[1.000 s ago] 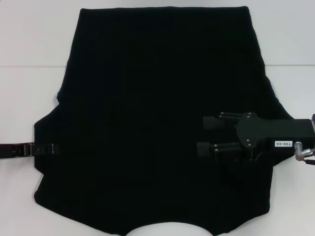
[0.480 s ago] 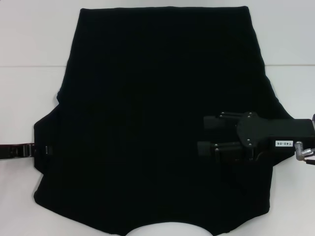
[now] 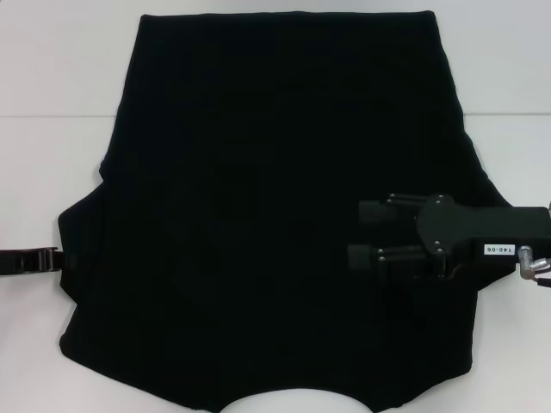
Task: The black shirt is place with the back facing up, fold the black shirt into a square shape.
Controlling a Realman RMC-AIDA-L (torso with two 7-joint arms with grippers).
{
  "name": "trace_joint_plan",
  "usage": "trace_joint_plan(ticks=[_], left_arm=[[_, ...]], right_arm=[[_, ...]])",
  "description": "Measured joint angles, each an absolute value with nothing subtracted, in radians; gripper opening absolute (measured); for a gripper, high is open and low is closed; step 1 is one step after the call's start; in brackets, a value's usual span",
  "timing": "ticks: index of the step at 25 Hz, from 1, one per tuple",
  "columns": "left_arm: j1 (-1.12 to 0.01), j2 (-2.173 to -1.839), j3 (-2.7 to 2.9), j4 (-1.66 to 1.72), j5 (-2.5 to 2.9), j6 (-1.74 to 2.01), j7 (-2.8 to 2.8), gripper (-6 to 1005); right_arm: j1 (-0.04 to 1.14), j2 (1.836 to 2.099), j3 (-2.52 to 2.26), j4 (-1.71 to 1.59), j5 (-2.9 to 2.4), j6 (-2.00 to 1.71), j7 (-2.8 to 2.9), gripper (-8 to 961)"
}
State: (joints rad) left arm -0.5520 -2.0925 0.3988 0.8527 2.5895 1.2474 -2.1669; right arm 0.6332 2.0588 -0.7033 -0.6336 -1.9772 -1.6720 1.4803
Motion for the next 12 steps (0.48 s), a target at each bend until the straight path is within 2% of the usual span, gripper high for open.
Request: trace_joint_plan(ticks=[3, 9, 12], left_arm=[[-0.552, -2.092, 0.399, 0.853, 2.589, 1.247, -2.166, 103], [-0.552, -2.092, 0.391, 0.857, 2.587, 1.241, -2.168, -1], [-0.552, -2.088, 0.361, 0.861, 2.588, 1.235, -2.166, -1]], right_arm=[[0.634, 2.058, -0.701, -0.634, -1.977, -1.672, 1.480, 894], [0.634, 2.058, -0.699, -0.634, -1.977, -1.670, 1.480, 894], [0.634, 2.059, -0.697, -0.634, -1.976, -1.666, 1.479, 895]])
